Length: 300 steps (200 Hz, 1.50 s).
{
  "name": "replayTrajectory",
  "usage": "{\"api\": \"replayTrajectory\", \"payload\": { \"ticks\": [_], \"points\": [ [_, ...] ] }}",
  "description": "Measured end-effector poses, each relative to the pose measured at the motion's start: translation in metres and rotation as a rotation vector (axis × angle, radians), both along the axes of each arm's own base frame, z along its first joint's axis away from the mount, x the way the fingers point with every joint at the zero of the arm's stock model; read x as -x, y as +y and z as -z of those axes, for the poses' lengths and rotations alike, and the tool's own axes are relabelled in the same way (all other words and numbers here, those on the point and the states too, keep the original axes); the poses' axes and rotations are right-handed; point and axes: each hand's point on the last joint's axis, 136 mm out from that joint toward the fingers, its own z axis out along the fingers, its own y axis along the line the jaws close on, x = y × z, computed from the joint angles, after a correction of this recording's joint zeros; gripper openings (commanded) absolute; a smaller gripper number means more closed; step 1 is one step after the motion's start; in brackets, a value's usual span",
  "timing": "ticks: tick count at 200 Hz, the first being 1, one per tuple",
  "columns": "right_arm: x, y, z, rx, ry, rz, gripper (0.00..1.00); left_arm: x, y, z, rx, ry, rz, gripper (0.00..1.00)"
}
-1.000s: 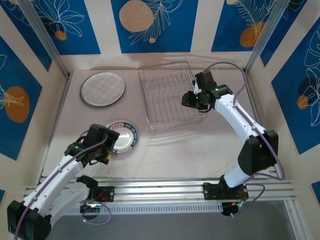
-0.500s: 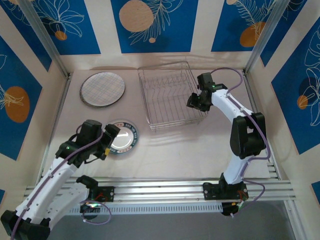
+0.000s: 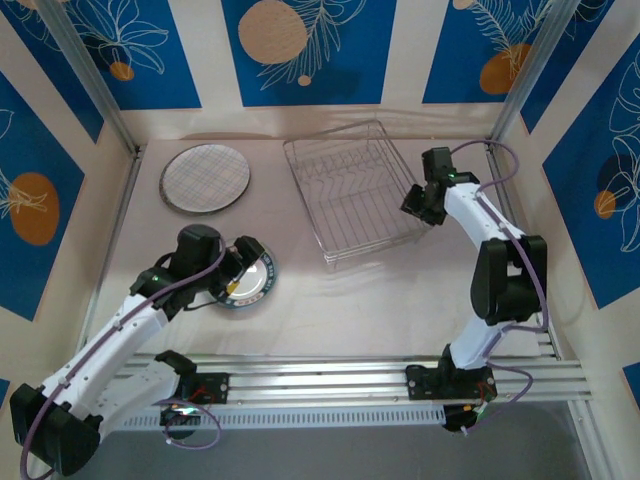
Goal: Unload the plates from the dish rack
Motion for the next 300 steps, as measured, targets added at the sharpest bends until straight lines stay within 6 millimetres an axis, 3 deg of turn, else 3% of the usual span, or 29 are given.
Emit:
{"api": "replayTrajectory", "payload": {
  "ticks": [29, 60, 87, 104, 113, 117, 120, 140, 159, 197, 226, 271, 300],
  "points": [
    [0.011, -0.029, -0.011, 0.064, -0.025, 0.078, 0.47, -0.003, -0.004, -0.004, 0.009, -0.022, 0.012, 1.00],
    [0.025, -0.044, -0.015, 0.123, -0.019, 0.150, 0.47, -0.004, -0.004, -0.004, 0.009, -0.023, 0.013, 1.00],
    [0.034, -0.038, -0.019, 0.138, -0.068, 0.132, 0.53, -0.003, -0.004, -0.005, 0.007, -0.029, 0.017, 1.00],
    [0.035, -0.022, -0.028, 0.148, -0.129, 0.047, 0.58, -0.003, -0.003, -0.008, -0.001, -0.053, 0.031, 1.00],
    [0.029, -0.008, -0.036, 0.154, -0.182, -0.021, 0.68, -0.003, -0.003, -0.011, -0.012, -0.074, 0.044, 1.00],
    [0.026, -0.002, -0.039, 0.148, -0.205, -0.041, 0.94, -0.003, -0.002, -0.012, -0.015, -0.083, 0.048, 1.00],
    [0.024, 0.003, -0.042, 0.148, -0.227, -0.072, 1.00, -0.003, -0.002, -0.012, -0.022, -0.092, 0.054, 1.00],
    [0.010, 0.038, -0.050, 0.089, -0.341, -0.231, 0.99, -0.005, 0.002, -0.016, -0.065, -0.143, 0.075, 1.00],
    [0.002, 0.056, -0.043, 0.032, -0.383, -0.332, 0.99, -0.009, 0.006, -0.017, -0.118, -0.189, 0.088, 1.00],
    [-0.028, 0.058, -0.001, -0.032, -0.352, -0.402, 0.99, -0.019, 0.021, -0.009, -0.249, -0.232, 0.081, 1.00],
    [-0.034, 0.054, 0.025, -0.109, -0.324, -0.464, 0.99, -0.023, 0.043, 0.007, -0.401, -0.206, 0.020, 1.00],
    [-0.030, 0.064, 0.003, -0.083, -0.478, -0.600, 0.99, -0.022, 0.081, 0.026, -0.601, -0.202, -0.088, 1.00],
    [-0.018, 0.063, -0.002, -0.051, -0.516, -0.638, 0.99, -0.021, 0.092, 0.035, -0.663, -0.210, -0.106, 1.00]
  ]
}}
